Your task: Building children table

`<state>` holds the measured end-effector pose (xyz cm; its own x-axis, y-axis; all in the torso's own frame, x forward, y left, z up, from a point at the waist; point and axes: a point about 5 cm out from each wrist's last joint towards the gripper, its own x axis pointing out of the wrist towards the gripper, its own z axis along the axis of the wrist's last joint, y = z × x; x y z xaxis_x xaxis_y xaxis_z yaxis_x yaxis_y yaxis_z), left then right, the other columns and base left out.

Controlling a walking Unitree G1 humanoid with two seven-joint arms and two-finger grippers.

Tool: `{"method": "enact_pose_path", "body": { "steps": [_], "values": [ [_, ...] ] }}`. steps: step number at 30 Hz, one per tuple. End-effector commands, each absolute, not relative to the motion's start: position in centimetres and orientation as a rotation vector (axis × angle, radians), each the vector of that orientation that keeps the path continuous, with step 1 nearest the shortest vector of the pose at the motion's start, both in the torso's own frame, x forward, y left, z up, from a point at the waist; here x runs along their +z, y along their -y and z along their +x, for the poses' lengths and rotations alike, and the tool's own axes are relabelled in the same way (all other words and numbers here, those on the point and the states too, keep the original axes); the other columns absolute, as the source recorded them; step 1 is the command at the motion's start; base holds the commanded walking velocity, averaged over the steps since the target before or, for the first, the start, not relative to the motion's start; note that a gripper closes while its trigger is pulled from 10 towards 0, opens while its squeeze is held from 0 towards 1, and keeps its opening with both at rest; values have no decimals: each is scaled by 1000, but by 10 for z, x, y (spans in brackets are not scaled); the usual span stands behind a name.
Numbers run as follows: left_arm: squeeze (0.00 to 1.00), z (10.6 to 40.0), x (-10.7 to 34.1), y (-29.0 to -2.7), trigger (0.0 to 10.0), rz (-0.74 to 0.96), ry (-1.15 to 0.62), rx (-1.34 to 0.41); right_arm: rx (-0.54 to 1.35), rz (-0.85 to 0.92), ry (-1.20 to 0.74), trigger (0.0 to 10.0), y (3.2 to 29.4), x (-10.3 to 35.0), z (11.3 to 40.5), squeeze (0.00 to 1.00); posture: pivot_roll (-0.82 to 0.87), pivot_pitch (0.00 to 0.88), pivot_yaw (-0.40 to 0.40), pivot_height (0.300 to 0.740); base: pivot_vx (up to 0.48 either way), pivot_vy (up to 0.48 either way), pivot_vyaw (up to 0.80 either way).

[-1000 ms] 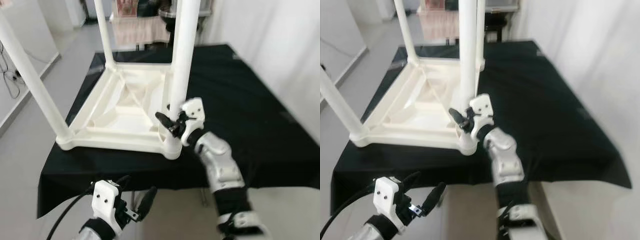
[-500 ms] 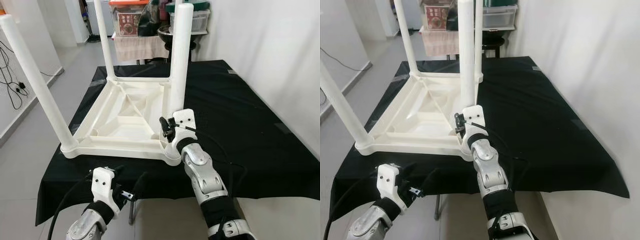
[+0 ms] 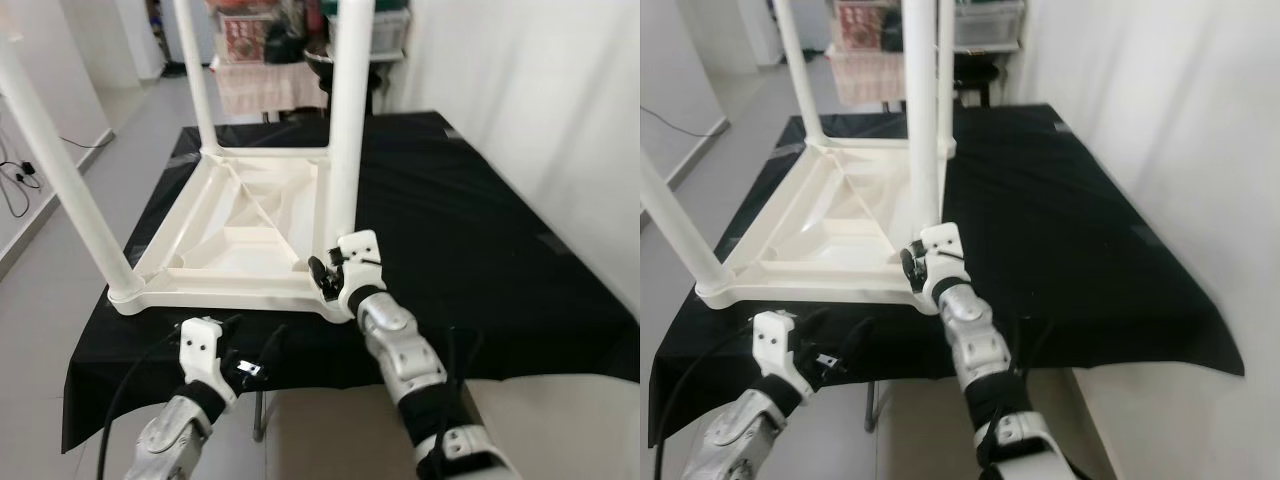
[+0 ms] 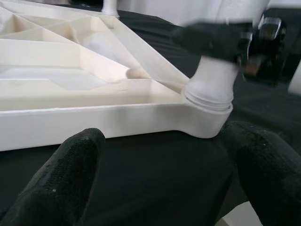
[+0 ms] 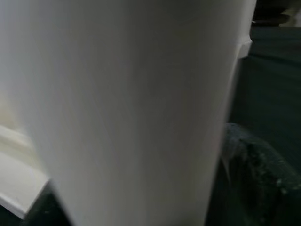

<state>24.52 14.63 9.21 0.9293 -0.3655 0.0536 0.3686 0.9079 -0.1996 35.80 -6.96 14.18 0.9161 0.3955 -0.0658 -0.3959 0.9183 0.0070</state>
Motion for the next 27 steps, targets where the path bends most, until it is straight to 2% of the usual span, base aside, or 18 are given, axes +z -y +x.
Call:
{"method": "enact_pose_path", "body": {
  "steps": [1,2,7,9,13,14,15,16,24,27],
  "values": [
    [0,246,91,-147,10000,-213,20,-375,544,18,11,10000,66,161,365,369,71,0,-19,740,0,0,0],
    [0,246,91,-147,10000,-213,23,-375,624,8,34,10000,68,167,367,0,73,0,-21,740,0,0,0],
    [0,247,91,-147,10000,-213,27,-376,738,-39,57,10000,71,175,369,0,74,0,-22,740,0,0,0],
    [0,246,90,-146,10000,-216,30,-382,908,-96,41,10000,78,178,372,0,92,0,-35,740,0,0,0],
    [0,245,89,-144,10000,-218,35,-388,971,-70,27,10000,86,181,377,0,109,0,-43,740,0,0,0],
    [0,244,89,-143,10000,-219,39,-389,987,-57,17,3608,90,183,380,0,115,0,-44,740,0,0,0],
    [0,243,89,-143,10000,-220,41,-390,998,-51,9,3608,92,185,381,0,116,0,-45,740,0,0,0],
    [0,242,89,-143,10000,-220,43,-390,1017,-38,6,0,93,187,383,0,119,0,-47,740,0,0,0],
    [0,240,89,-143,10000,-223,44,-397,1002,-45,-10,0,103,187,385,0,109,0,-46,740,0,0,0],
    [0,241,88,-142,10000,-228,43,-400,930,-115,-43,0,112,173,383,0,80,0,-39,740,0,0,0]
  ]
}}
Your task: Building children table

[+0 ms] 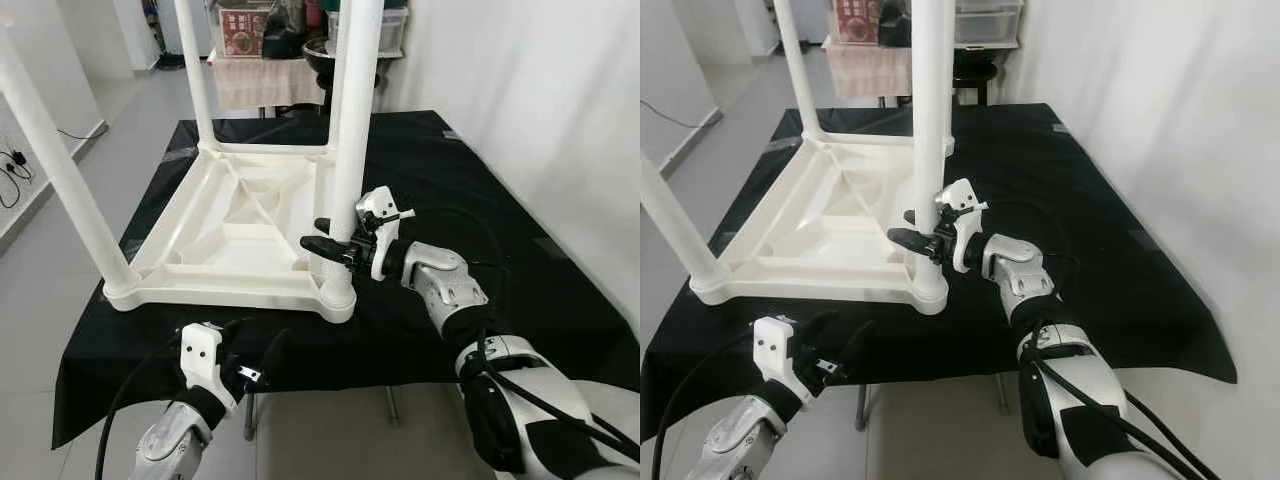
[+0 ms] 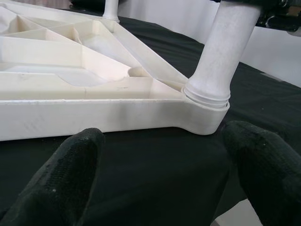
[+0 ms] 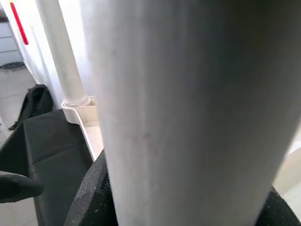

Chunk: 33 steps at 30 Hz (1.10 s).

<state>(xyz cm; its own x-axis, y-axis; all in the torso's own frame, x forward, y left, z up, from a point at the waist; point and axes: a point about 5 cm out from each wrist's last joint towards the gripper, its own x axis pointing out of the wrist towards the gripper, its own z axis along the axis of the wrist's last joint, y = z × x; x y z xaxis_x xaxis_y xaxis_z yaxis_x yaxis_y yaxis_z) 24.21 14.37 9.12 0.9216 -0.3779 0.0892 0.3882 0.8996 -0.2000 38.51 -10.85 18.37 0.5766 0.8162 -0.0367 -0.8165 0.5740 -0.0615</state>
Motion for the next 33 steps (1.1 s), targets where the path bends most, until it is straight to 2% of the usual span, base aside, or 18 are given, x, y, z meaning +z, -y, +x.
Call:
{"method": "enact_pose_path", "body": {
  "steps": [1,2,3,4,5,7,10,15,16,17,18,19,20,23,25,26,27,33],
  "values": [
    [0,241,88,-142,10000,-228,43,-400,930,-115,-43,0,112,173,383,0,80,0,-39,740,0,0,0],
    [0,241,88,-141,10000,-232,42,-403,820,-140,-92,0,119,156,381,0,64,0,-39,740,0,0,0],
    [0,241,88,-141,10000,-232,42,-403,820,-140,-92,0,119,156,381,0,64,0,-39,740,0,0,0],
    [0,240,87,-141,10000,-234,42,-405,589,-95,-137,0,124,139,381,0,55,0,-41,740,0,0,0],
    [0,240,88,-142,10000,-237,42,-406,384,-37,-183,0,117,112,365,0,40,0,-22,740,0,0,0],
    [0,241,87,-143,10000,-242,37,-410,223,36,-235,0,91,81,329,0,18,0,15,740,0,0,0],
    [0,244,86,-143,10000,-236,26,-425,292,48,-211,0,60,76,319,0,10,0,28,740,0,0,0],
    [0,247,86,-143,10000,-248,26,-431,324,-34,-179,0,68,87,340,0,21,0,8,740,0,0,0],
    [0,248,86,-143,10000,-248,26,-431,326,-43,-174,10000,69,90,343,0,21,0,8,740,0,0,0],
    [0,249,86,-142,10000,-245,29,-428,340,-59,-178,10000,69,92,347,0,19,0,6,740,0,0,0],
    [0,249,87,-142,10000,-241,34,-422,395,-21,-156,10000,67,99,350,910,21,0,4,740,0,0,0],
    [0,249,87,-142,10000,-241,34,-422,395,-21,-156,10000,67,99,350,910,21,0,4,740,0,0,0],
    [0,250,87,-142,10000,-238,37,-418,457,-7,-139,10000,63,106,352,1000,23,0,3,740,0,0,0],
    [0,252,86,-142,10000,-238,41,-415,712,38,-23,10000,56,139,353,1000,29,0,-3,740,0,0,0],
    [0,252,86,-142,10000,-239,41,-415,760,29,0,10000,57,144,353,1000,29,0,-3,740,0,0,0],
    [0,253,86,-142,10000,-239,40,-417,826,-5,27,10000,60,152,355,314,30,0,-3,740,0,0,0],
    [0,253,86,-142,10000,-240,40,-418,888,-46,47,10000,64,157,358,0,30,0,-3,740,0,0,0],
    [0,257,85,-142,10000,-242,39,-419,1156,-139,11,10000,84,174,368,0,38,0,-20,740,0,0,0]
  ]
}}
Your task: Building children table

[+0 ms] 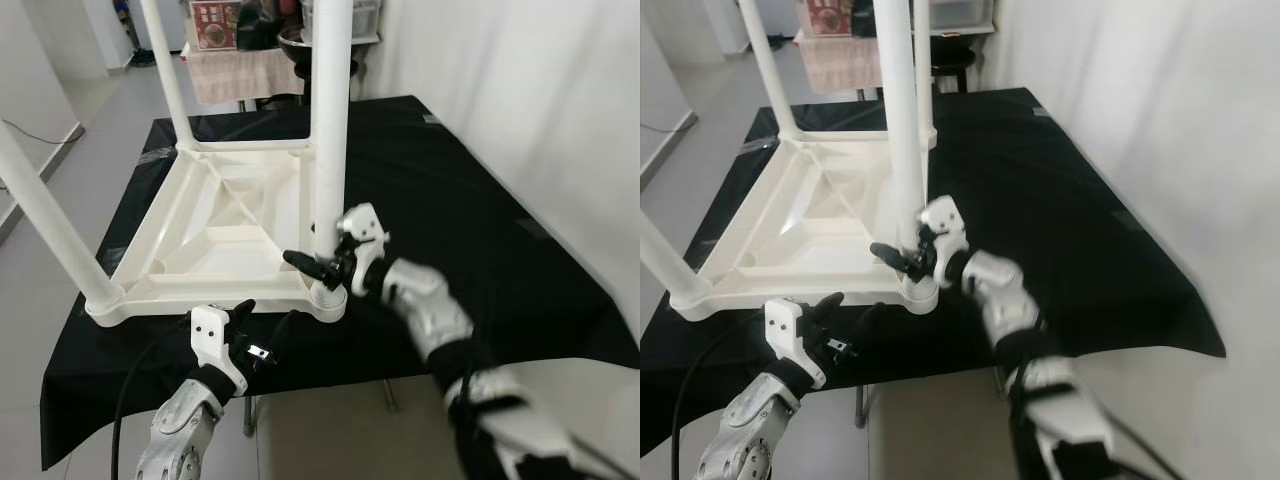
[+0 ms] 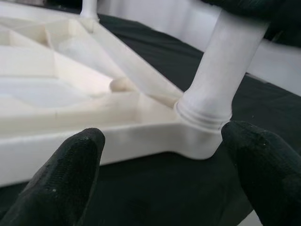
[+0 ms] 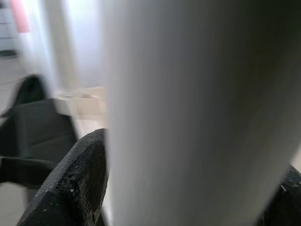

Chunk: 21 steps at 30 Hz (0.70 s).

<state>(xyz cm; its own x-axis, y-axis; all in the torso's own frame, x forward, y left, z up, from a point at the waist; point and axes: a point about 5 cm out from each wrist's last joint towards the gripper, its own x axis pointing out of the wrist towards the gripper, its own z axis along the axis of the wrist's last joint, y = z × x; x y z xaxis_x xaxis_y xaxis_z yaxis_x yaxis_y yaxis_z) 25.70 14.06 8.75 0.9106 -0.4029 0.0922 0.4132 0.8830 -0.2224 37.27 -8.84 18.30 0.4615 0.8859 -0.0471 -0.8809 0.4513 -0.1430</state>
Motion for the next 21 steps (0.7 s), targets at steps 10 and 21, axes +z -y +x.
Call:
{"method": "enact_pose_path", "body": {
  "steps": [10,21],
  "values": [
    [0,258,84,-141,10000,-244,44,-410,1162,-75,-4,0,92,183,376,0,39,0,-24,740,0,0,0],
    [0,256,84,-139,10000,-250,45,-418,903,-92,-73,0,111,145,367,0,17,0,-41,740,0,0,0]
  ]
}}
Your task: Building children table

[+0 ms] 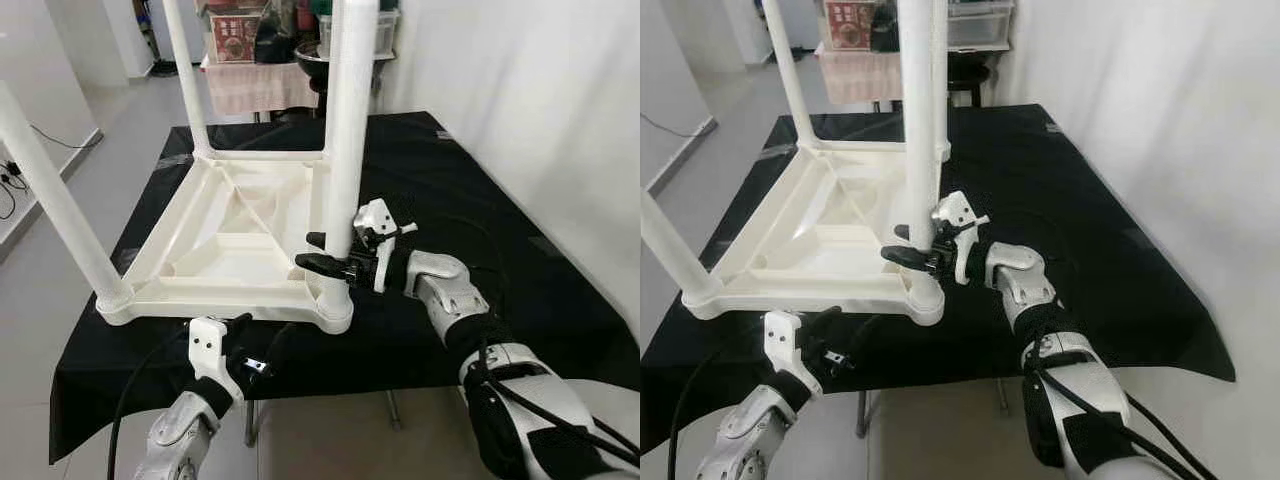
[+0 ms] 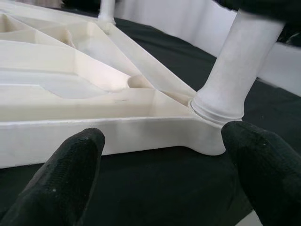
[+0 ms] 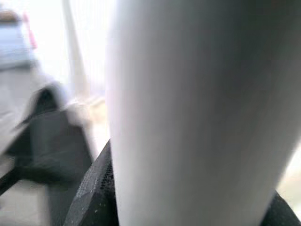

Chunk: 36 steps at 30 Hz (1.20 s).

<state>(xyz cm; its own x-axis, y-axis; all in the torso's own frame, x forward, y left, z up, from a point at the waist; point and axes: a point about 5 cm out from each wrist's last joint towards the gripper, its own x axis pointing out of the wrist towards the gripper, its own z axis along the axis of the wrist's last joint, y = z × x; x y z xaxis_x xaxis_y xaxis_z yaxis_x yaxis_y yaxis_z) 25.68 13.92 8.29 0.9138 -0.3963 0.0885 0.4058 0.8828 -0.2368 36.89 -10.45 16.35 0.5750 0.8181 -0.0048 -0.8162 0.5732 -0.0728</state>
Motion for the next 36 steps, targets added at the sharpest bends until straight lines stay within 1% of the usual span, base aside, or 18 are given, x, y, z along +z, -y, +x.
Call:
{"method": "enact_pose_path", "body": {
  "steps": [1,2,3,4,5,9,13,14,17,18,20,21,26,27,30,34,35,36],
  "values": [
    [0,255,84,-140,10000,-250,46,-417,760,-68,-118,0,107,127,361,0,17,0,-38,740,0,0,0],
    [0,255,84,-140,10000,-250,46,-417,760,-68,-118,0,107,127,361,0,17,0,-38,740,0,0,0],
    [0,255,84,-140,10000,-248,45,-418,490,-44,-192,0,106,101,351,0,9,0,-25,740,0,0,0],
    [0,255,83,-140,10000,-245,43,-420,367,-40,-227,0,99,82,338,0,12,0,-18,740,0,0,0],
    [0,255,83,-140,10000,-243,40,-423,319,-50,-244,0,89,70,327,0,15,0,-18,740,0,0,0],
    [0,256,82,-141,10000,-241,34,-430,363,-43,-262,0,73,60,322,0,23,0,-7,740,0,0,0],
    [0,257,83,-142,10000,-242,34,-429,337,-66,-237,0,80,74,338,0,20,0,-9,740,0,0,0],
    [0,257,83,-142,10000,-242,35,-428,341,-72,-227,10000,82,83,345,0,14,0,-7,740,0,0,0],
    [0,258,83,-142,10000,-243,36,-425,404,-47,-168,10000,77,106,353,0,17,0,-7,740,0,0,0],
    [0,258,83,-142,10000,-243,36,-425,456,-19,-144,10000,75,115,356,1000,21,0,-9,740,0,0,0],
    [0,258,83,-142,10000,-244,37,-423,553,-8,-100,10000,74,129,361,1000,22,0,-10,740,0,0,0],
    [0,258,83,-142,10000,-244,37,-423,553,-8,-100,10000,74,129,361,1000,22,0,-10,740,0,0,0],
    [0,260,83,-141,10000,-245,40,-422,992,-65,29,10000,84,178,372,1000,24,0,-19,740,0,0,0],
    [0,260,83,-141,10000,-246,40,-421,1071,-92,22,10000,88,185,374,0,28,0,-24,740,0,0,0],
    [0,261,83,-141,10000,-246,41,-420,1165,-146,-8,10000,93,194,377,0,40,0,-33,740,0,0,0],
    [0,261,83,-140,10000,-245,41,-419,1192,-159,-27,10000,94,196,378,0,43,0,-36,740,0,0,0],
    [0,261,83,-140,10000,-245,42,-419,1212,-141,-48,7059,93,197,379,0,51,0,-41,740,0,0,0],
    [0,261,83,-140,10000,-245,42,-419,1212,-141,-48,7059,93,197,379,0,51,0,-41,740,0,0,0]
  ]
}}
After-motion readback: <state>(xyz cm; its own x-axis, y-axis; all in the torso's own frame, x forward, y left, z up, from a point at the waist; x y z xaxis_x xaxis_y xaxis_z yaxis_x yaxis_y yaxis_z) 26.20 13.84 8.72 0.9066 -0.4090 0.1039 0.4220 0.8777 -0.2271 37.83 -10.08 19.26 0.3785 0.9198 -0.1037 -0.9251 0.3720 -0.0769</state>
